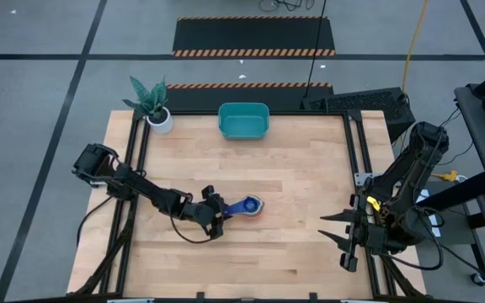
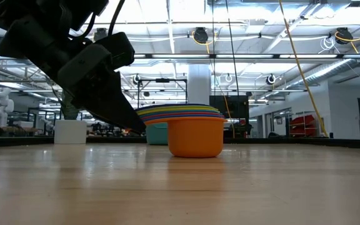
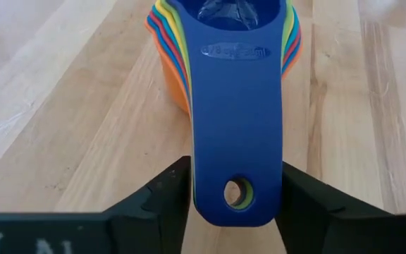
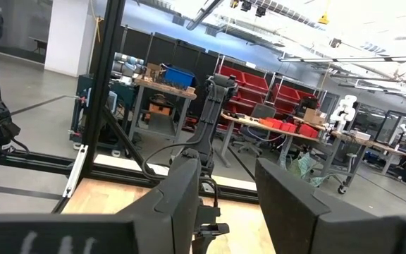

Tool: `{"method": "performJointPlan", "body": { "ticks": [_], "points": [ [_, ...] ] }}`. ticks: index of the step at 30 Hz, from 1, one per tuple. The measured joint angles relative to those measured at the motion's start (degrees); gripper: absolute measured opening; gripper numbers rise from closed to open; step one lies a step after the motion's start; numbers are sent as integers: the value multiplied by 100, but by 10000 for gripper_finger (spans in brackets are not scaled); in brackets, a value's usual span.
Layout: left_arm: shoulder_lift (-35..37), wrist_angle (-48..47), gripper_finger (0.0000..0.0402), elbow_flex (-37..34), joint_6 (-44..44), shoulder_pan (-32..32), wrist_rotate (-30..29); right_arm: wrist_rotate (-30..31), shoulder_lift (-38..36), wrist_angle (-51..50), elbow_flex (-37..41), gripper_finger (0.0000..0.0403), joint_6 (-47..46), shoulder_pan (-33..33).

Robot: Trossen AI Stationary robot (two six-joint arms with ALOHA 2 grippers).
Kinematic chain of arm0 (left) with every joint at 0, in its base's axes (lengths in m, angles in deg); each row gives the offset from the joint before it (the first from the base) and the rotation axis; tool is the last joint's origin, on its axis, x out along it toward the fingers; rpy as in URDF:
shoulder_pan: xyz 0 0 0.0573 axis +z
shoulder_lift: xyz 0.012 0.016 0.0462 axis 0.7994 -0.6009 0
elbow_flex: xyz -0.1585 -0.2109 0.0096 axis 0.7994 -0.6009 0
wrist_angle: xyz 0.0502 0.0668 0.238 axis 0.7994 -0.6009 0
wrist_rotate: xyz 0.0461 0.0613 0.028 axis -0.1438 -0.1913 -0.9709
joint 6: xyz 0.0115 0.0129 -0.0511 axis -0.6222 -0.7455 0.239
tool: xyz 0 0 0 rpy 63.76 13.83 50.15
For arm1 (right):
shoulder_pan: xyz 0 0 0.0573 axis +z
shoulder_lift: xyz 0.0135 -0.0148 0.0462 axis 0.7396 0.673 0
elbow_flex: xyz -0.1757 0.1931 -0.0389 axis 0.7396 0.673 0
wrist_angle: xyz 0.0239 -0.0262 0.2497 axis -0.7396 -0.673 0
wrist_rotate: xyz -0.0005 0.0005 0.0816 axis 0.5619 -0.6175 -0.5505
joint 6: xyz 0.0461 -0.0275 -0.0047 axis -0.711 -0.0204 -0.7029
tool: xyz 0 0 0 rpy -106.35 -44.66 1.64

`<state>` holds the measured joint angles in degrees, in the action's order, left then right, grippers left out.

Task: Nest measuring cups in basket
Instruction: Stack the dark blue measuring cup on top of the green measuring cup

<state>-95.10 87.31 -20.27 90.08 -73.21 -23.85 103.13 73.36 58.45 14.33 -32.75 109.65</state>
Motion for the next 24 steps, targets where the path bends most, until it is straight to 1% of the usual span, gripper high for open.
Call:
{"method": "performJointPlan", "body": {
  "ticks": [5,8,12,19,21,24],
  "points": [
    [0,-1,211,0,49,0,-1,1,0,0,0,137,2,0],
    [0,-9,221,26,42,-25,-8,1,0,0,0,137,0,0],
    [0,-4,214,119,-80,-101,-281,1,0,0,0,137,0,0],
    [2,-120,194,164,-87,-220,-490,1,0,0,0,137,-5,0],
    [2,-192,195,164,-89,-283,-637,-1,0,0,0,137,-11,0],
    [2,-187,205,164,-44,-377,-1043,-1,0,0,0,137,-15,0]
  ]
}}
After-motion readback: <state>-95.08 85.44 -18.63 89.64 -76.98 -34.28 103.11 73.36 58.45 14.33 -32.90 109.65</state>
